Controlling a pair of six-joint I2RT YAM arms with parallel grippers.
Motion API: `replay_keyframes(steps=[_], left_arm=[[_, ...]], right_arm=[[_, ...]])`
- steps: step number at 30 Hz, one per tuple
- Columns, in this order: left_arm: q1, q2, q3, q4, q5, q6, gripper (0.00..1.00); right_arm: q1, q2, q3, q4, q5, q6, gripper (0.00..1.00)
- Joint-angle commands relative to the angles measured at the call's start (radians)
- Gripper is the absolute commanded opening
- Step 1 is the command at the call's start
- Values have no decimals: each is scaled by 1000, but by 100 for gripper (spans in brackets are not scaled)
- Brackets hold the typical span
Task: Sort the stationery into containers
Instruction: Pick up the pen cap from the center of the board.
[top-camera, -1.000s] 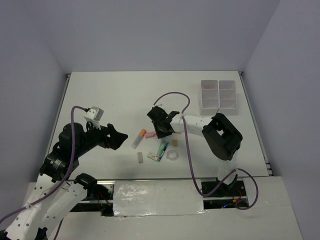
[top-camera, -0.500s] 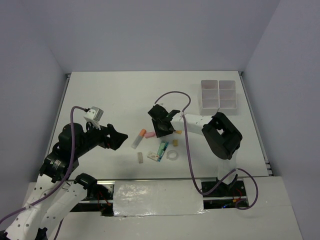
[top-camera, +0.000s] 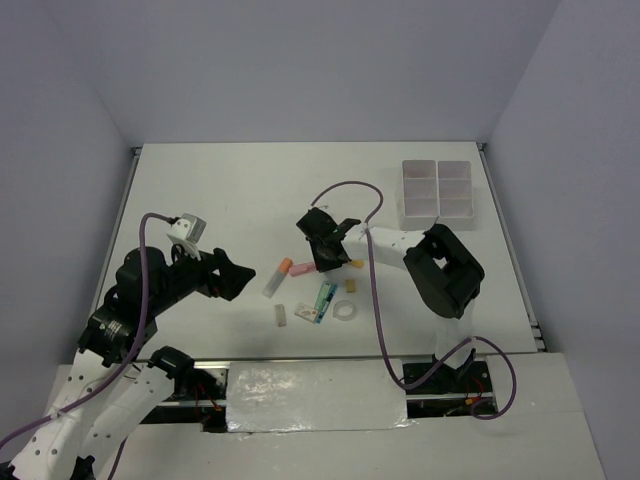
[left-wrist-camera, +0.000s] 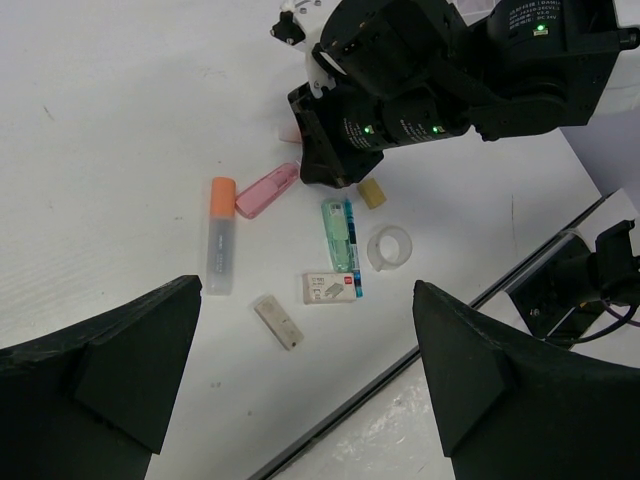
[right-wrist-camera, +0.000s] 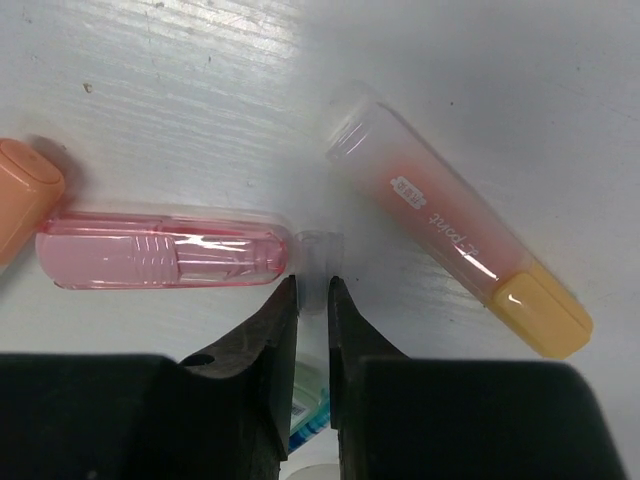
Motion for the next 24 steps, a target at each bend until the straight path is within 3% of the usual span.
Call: replay_keyframes(steps=[1, 3, 9, 18, 21, 23, 24], left_arm=[[6, -6, -2, 41, 21, 11, 99], [6, -8, -2, 41, 21, 11, 99], [6, -8, 0, 39, 18, 11, 99], [-5, 107, 32, 19, -41, -10, 99], [-91, 152, 20, 64, -77, -51, 99], [-257, 231, 18, 107, -142, -104, 99], [-334, 266, 26, 116, -273, -119, 99]], right_arm=[[-7, 54, 12, -10, 8, 3, 15], [-8, 51, 15, -12, 19, 3, 0], [-17, -54, 0, 8, 57, 5, 0], [-21, -457, -123, 79, 140, 48, 0], [-22, -644, -210, 86, 190, 83, 0], [-21, -724, -244, 73, 244, 97, 0], [-24, -805, -276, 66, 262, 108, 0]])
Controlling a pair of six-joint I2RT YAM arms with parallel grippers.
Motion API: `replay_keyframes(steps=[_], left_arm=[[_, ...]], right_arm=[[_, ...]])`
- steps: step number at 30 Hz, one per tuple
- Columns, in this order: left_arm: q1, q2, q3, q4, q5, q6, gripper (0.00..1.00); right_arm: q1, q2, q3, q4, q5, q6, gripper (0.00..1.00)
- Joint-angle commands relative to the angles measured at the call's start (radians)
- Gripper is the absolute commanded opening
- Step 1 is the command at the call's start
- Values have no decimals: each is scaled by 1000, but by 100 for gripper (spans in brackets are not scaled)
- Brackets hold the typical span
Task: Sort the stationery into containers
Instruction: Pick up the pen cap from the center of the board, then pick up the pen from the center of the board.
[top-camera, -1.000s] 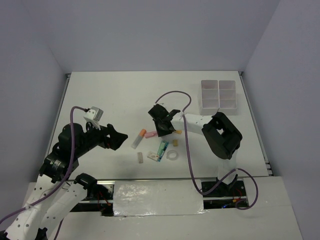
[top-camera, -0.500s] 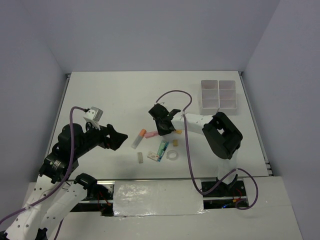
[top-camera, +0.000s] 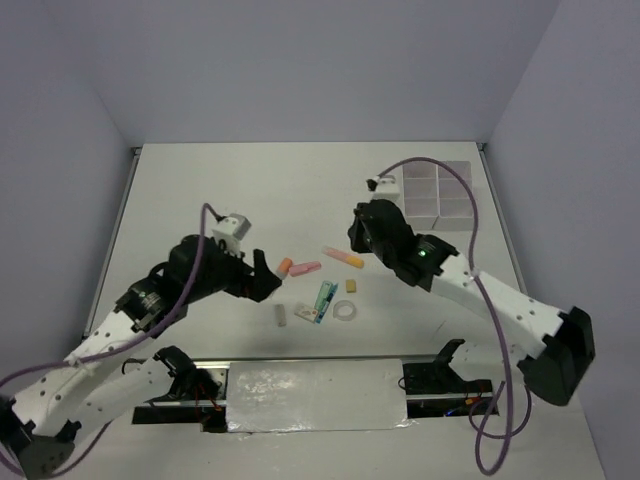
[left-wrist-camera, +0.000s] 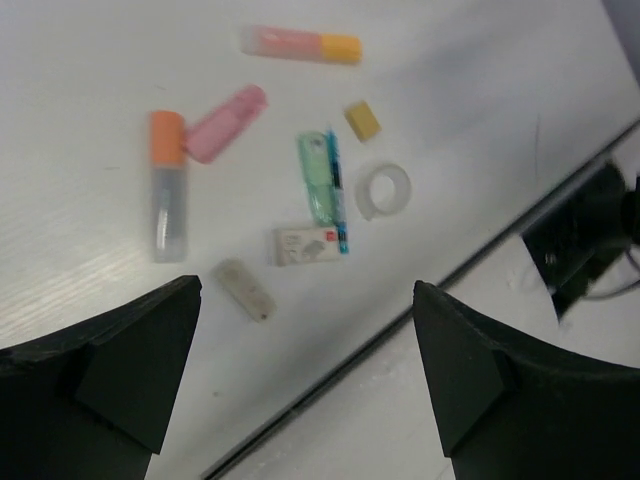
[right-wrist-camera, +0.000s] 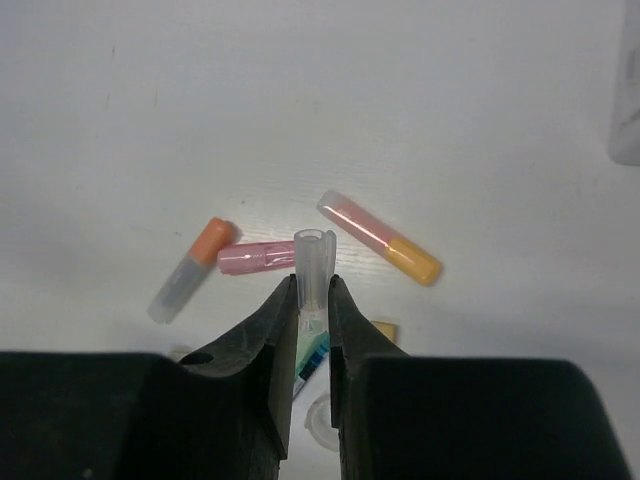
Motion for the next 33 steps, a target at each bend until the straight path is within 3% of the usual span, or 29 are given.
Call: replay_keyframes(steps=[1, 2, 3, 4, 7, 14, 18, 23, 30, 33], left_arm=[[-322, 151, 52, 90, -245, -91, 99], [-401, 206, 77, 84, -385, -95, 99], [-495, 322, 103, 52, -429, -108, 99], [-517, 378, 150, 38, -460, -114, 99], [-545, 575, 210, 38, -476, -103, 97], [-571, 901, 353, 18, -488, -77, 78], [-569, 969, 392, 34, -465, -60, 78], [-569, 1046, 415, 40, -431, -85, 71], [-569, 1054, 381, 64, -403, -96, 60], [-569, 1049, 360, 84, -394, -96, 60]], right_arm=[[-8, -151, -79, -15, 113, 45, 0], [-14, -217, -96, -26, 126, 40, 0], [-18, -242, -98, -59, 130, 37, 0], [-23, -260, -95, -95, 134, 37, 0], [-28, -334, -84, -181, 166, 37, 0], [-35, -498, -81, -274, 191, 8, 0], [-34, -521, -86, -295, 194, -7, 0], [-35, -535, -107, -287, 197, -14, 0], [-34, -531, -116, -276, 192, -23, 0], [-32, -525, -119, -271, 191, -21, 0]])
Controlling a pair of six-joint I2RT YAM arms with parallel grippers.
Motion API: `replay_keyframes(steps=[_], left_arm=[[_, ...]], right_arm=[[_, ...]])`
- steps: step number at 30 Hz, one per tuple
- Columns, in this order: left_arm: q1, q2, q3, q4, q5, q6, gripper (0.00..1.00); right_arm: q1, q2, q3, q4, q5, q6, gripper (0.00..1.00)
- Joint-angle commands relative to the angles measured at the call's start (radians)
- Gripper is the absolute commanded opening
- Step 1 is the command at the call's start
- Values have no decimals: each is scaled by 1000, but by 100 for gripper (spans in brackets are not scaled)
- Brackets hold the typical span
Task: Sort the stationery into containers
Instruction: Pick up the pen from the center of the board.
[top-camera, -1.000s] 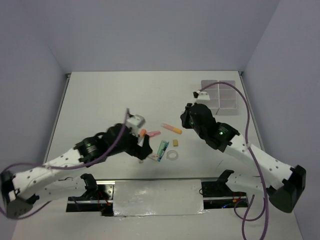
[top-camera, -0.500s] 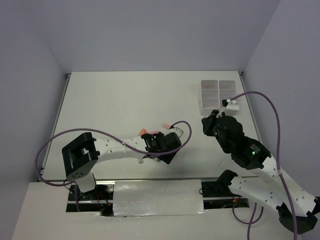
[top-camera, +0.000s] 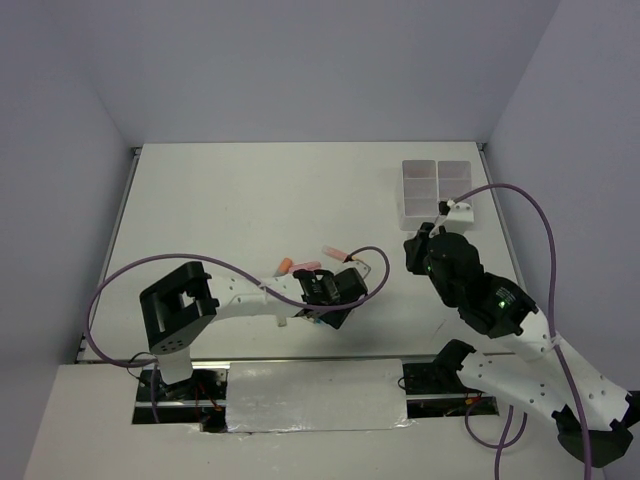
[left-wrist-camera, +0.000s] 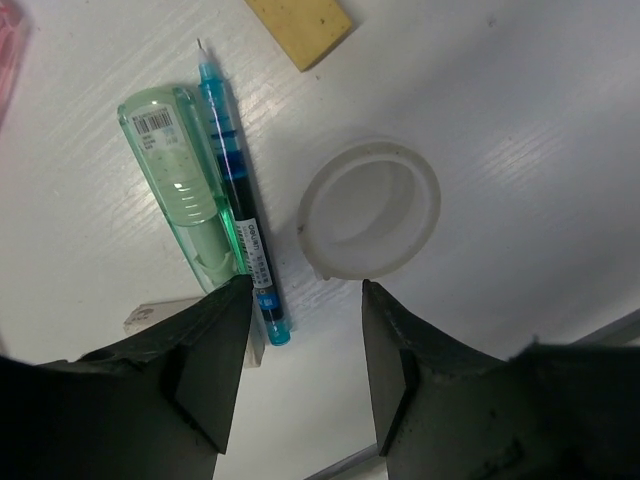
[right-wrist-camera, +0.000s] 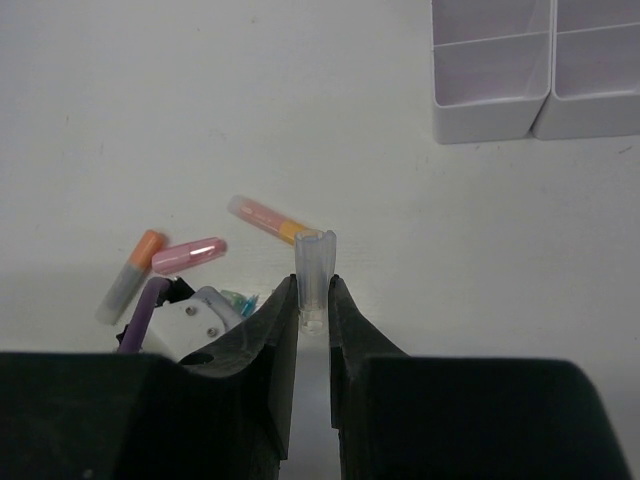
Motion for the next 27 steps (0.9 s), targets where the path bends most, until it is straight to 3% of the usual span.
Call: replay_keyframes(steps=[1, 27], left_arm=[[-4, -3, -20, 32, 21, -19, 59], [2, -69, -41, -6, -17, -85, 58]], right_arm=[[-1, 2, -9, 11, 12, -13, 0], [-1, 30, -39, 32, -2, -17, 0]])
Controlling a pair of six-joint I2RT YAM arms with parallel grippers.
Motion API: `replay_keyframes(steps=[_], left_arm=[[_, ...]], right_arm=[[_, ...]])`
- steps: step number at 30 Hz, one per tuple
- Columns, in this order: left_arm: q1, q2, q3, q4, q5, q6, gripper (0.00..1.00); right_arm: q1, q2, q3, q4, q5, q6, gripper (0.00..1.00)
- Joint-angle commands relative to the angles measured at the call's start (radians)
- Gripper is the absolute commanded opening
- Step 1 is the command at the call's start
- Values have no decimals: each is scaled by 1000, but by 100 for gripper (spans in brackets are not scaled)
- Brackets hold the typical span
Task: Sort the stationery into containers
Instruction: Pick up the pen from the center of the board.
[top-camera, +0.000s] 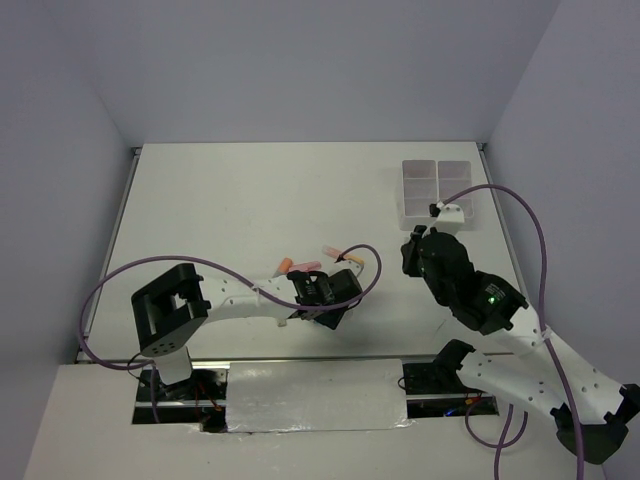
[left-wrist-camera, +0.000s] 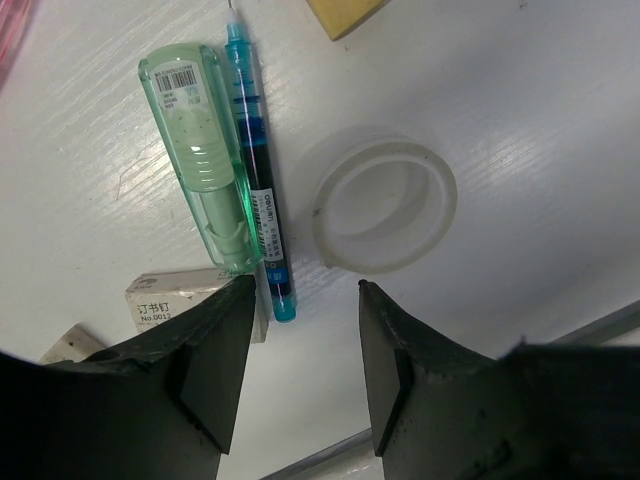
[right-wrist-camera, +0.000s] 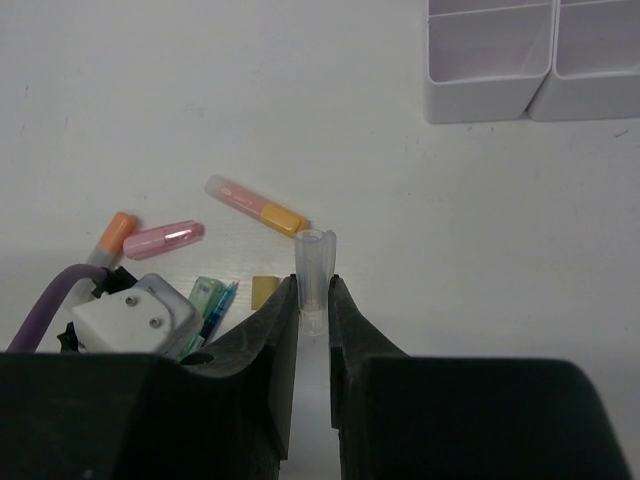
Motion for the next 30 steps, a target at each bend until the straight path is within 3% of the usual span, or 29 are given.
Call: replay_keyframes(steps=[1, 30], left_arm=[[1, -23, 5, -4, -13, -6, 58], [29, 53, 21, 5, 20, 37, 58]], right_arm=[[-2, -1, -5, 30, -2, -9, 0], [-2, 14, -11, 41, -5, -15, 0]])
